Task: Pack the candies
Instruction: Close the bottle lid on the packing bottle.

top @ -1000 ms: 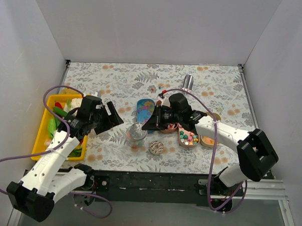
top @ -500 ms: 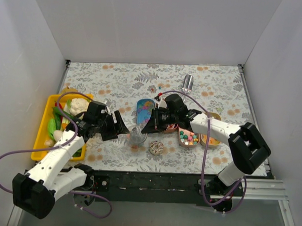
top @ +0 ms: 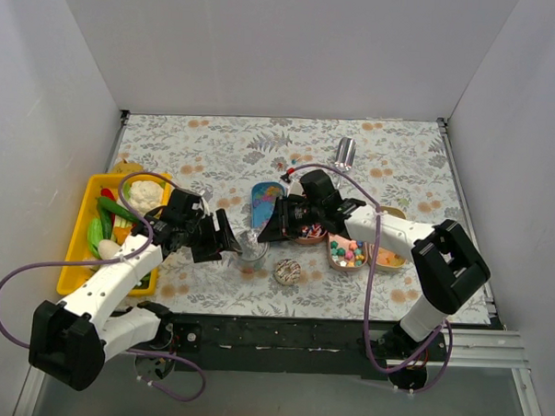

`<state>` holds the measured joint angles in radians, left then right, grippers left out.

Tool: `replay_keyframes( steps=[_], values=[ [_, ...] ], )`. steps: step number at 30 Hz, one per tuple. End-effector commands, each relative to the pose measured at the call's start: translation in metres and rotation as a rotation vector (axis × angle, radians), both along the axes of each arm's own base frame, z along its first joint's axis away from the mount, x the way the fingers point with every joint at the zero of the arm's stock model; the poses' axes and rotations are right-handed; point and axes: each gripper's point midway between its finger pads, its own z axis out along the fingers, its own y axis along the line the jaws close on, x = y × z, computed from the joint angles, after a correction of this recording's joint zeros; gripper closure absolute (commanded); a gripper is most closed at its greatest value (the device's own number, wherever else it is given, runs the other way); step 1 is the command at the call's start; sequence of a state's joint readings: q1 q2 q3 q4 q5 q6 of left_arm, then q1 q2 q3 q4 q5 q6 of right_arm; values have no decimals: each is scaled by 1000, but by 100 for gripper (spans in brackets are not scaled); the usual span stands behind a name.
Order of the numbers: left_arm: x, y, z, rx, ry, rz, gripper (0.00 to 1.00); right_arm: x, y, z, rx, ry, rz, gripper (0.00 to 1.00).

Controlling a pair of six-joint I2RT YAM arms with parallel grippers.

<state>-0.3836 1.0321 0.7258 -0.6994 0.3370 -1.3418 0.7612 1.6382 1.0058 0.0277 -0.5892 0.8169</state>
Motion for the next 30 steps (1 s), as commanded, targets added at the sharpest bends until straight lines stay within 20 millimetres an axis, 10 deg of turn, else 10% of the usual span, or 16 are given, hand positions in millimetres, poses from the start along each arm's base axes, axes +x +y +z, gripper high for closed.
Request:
replay_keyframes(
  steps=[1,8,30],
  values=[
    [2,-3,0,-11,-8,-16,35,12,-1,-17,-59,-44,-16,76],
    [4,-7,-3,-24,2,-21,38,8,-4,-32,-88,-9,-17,56],
    [0,-6,-11,-21,15,-22,59,12,12,1,-60,-101,31,48]
  ],
)
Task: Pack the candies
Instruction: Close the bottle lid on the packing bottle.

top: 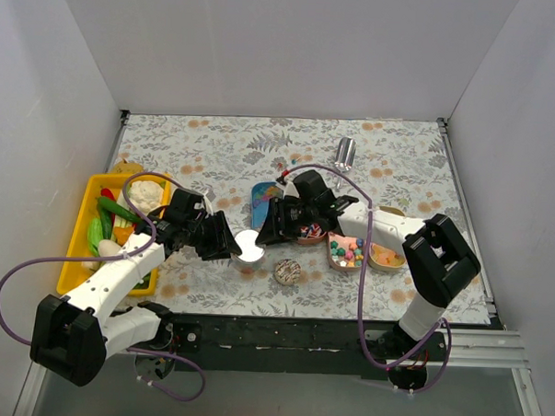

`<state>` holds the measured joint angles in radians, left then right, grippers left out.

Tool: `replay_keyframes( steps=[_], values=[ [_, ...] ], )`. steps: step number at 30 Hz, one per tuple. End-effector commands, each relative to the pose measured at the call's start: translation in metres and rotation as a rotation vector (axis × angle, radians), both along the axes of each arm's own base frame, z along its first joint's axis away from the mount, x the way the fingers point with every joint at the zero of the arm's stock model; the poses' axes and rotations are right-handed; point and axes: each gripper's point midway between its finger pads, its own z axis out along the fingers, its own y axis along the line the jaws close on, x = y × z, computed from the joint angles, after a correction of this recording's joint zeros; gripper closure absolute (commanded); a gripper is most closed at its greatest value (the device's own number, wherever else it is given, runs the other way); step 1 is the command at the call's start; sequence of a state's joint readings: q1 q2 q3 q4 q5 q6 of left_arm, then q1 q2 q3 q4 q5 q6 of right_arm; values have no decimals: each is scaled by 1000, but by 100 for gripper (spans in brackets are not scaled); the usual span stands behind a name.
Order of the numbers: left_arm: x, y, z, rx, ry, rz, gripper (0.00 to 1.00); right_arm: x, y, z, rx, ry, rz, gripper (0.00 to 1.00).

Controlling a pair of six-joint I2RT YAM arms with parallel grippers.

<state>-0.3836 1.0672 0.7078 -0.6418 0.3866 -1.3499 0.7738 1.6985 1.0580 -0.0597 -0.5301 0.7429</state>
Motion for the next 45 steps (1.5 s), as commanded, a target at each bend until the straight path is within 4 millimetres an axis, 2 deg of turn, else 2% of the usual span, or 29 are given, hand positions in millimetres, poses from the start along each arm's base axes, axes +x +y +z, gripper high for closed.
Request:
replay_keyframes(
  steps=[1,13,26,33,40,45],
  values=[
    [-2,4,-7,23,-1,2,60,6,13,25,36,-84,32,48],
    [2,11,-6,64,-19,24,57,19,25,27,-7,-138,33,48],
    [14,11,12,67,-76,36,49,23,1,-5,-184,-155,10,49],
    [16,13,15,78,-93,51,49,20,1,-13,-224,-178,25,55],
    [14,27,9,145,-89,83,60,18,2,-14,-279,-235,40,55],
    [11,27,4,149,-70,75,66,20,0,-10,-323,-290,47,53]
  ],
)
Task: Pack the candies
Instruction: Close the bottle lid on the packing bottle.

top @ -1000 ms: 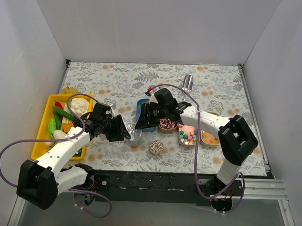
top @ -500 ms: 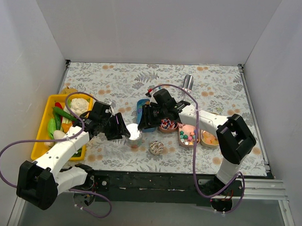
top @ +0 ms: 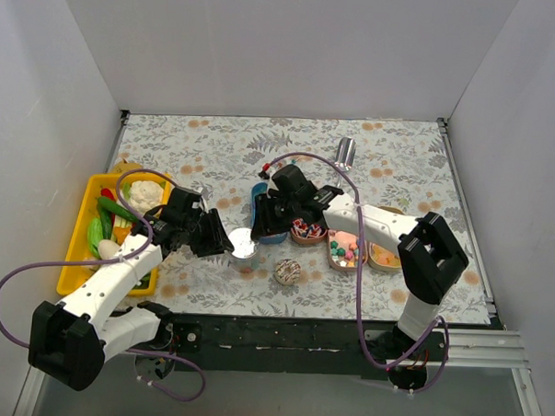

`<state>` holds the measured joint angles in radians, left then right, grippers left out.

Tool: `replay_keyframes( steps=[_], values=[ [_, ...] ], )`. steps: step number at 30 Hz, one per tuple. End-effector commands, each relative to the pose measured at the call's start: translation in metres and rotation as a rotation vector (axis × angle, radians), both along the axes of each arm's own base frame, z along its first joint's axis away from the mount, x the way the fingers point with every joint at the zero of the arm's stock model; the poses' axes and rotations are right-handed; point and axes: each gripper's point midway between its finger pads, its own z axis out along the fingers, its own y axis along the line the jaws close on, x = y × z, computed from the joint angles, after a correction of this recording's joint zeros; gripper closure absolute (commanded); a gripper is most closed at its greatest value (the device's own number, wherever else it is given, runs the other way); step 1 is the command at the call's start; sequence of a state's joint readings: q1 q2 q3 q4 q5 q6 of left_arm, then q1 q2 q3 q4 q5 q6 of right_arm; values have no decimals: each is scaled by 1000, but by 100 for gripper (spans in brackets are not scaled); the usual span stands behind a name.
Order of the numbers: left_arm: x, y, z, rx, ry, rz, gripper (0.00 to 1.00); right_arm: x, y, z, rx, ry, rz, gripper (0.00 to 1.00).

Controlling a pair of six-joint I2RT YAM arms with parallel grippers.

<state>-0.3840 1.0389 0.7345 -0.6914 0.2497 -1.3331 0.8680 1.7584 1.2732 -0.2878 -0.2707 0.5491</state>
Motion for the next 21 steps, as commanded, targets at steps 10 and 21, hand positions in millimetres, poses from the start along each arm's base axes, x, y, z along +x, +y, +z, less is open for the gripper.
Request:
replay_keyframes(
  steps=[10,21],
  values=[
    [0,13,-13,84,35,31,70,0,-9,-7,-204,-155,52,38],
    [2,14,-12,97,28,30,71,-5,-32,-36,-359,-149,13,47]
  ],
)
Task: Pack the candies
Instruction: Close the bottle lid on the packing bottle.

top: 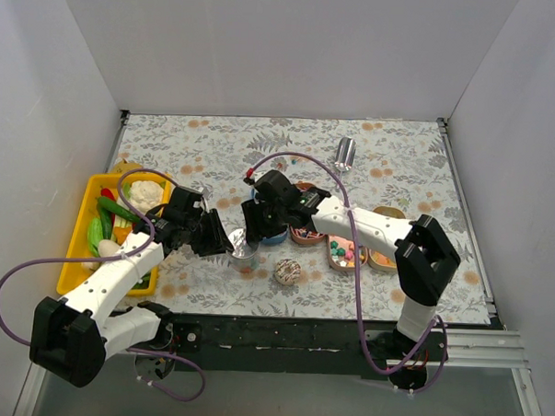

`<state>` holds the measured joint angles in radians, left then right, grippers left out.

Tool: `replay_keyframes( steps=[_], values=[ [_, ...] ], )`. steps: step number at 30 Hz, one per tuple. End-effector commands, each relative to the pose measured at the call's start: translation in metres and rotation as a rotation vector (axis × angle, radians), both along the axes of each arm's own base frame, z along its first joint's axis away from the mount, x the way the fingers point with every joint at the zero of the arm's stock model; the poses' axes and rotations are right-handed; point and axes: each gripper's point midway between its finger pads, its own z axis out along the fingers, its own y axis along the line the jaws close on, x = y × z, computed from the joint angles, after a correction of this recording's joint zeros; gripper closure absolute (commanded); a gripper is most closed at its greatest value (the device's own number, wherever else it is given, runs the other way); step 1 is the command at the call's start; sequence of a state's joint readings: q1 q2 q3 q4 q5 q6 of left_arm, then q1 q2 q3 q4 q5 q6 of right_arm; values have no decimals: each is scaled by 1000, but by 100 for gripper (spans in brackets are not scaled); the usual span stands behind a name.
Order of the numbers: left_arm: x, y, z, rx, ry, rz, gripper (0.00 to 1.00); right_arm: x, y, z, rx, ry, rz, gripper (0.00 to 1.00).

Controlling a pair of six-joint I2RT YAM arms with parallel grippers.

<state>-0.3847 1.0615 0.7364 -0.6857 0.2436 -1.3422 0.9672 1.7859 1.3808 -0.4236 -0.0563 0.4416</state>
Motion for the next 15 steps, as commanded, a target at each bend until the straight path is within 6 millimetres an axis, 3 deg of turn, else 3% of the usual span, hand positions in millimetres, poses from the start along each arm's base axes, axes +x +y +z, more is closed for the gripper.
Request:
replay_keyframes(
  steps=[1,6,15],
  values=[
    [2,14,-4,86,1,20,69,-4,-40,-39,-198,16,-53,49],
    [9,13,4,85,-27,27,66,-21,-58,-55,-215,47,-54,56],
    [7,13,-3,91,-4,28,66,-28,-74,-64,-288,26,-55,56]
  ],
)
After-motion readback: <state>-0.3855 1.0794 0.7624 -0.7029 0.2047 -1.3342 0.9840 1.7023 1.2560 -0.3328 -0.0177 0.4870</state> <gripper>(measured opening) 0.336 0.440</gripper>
